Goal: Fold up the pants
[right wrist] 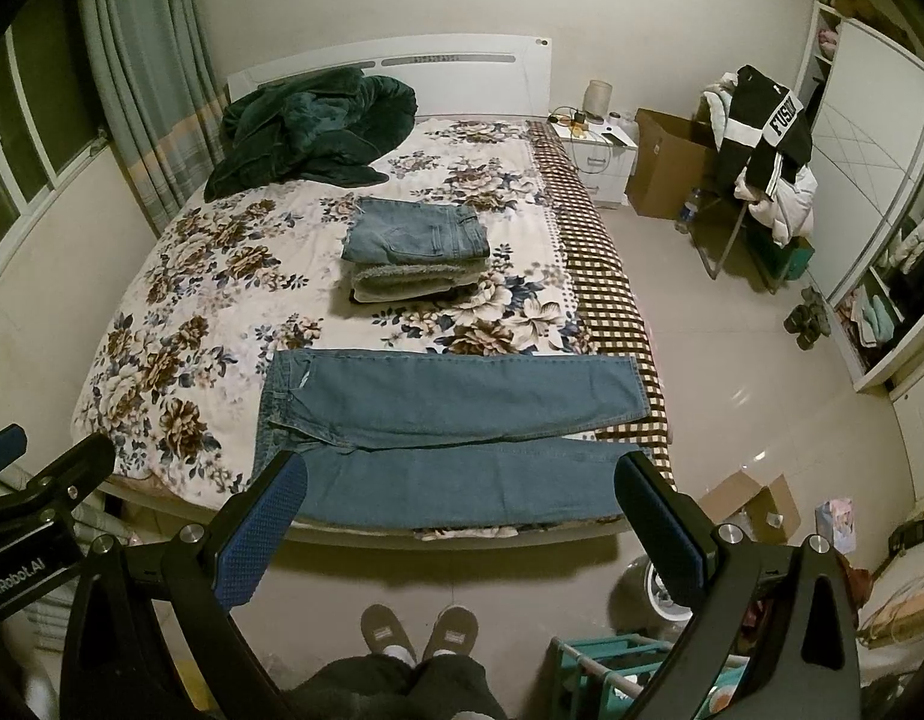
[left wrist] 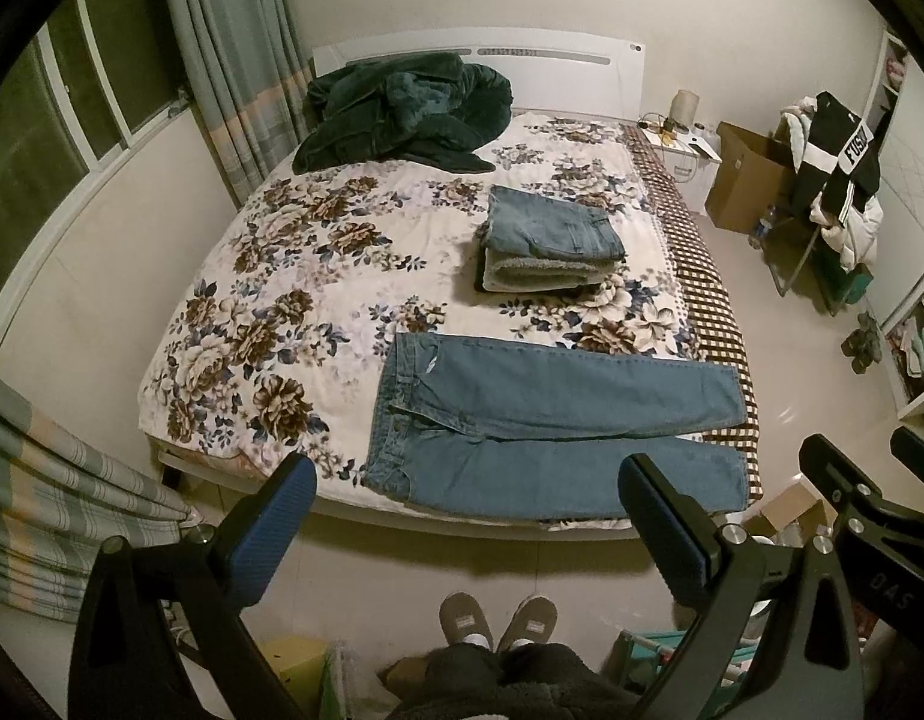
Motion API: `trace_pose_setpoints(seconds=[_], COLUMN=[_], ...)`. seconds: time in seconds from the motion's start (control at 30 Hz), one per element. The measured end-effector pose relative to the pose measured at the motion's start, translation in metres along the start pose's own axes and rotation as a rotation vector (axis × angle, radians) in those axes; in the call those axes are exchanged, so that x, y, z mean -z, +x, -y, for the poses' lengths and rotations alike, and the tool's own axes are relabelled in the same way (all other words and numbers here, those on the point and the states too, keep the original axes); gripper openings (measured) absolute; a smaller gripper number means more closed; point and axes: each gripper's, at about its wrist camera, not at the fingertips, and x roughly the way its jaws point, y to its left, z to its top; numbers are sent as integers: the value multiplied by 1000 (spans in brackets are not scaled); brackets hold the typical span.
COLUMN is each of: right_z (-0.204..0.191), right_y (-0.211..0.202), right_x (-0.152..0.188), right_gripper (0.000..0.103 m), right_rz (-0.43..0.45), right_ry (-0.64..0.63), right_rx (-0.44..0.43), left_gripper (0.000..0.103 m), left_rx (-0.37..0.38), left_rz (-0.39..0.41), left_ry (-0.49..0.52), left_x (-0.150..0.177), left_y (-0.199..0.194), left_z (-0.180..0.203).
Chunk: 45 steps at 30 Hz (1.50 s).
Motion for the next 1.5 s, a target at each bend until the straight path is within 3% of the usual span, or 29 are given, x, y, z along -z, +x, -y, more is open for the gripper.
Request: trace_pose_setpoints(seconds=[1.5], right_z=[-5], right_y=[1], right_x=[3], right_gripper=[103], right_rz=[-4], right_ry=[-1], right_rx=[0], left_gripper=[103], left_rx=[2], left_rz=[6], left_ry=[-6], left_x=[-2], left_y=[-2], left_z=[-5])
